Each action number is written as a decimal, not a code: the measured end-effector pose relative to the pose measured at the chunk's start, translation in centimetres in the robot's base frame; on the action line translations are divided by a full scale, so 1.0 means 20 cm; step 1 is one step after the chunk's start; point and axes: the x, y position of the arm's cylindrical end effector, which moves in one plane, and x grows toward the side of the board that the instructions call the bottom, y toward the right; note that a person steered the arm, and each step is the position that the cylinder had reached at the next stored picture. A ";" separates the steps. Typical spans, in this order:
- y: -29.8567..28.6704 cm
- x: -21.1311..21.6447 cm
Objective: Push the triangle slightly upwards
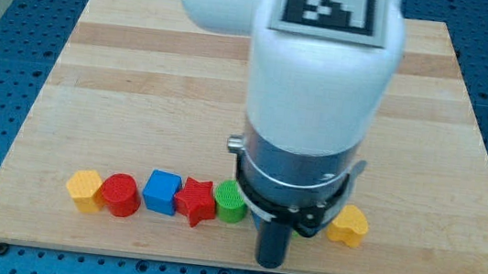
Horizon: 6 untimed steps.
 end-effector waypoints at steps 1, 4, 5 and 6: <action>-0.02 0.00; -0.02 -0.24; -0.02 -0.29; 0.00 -0.27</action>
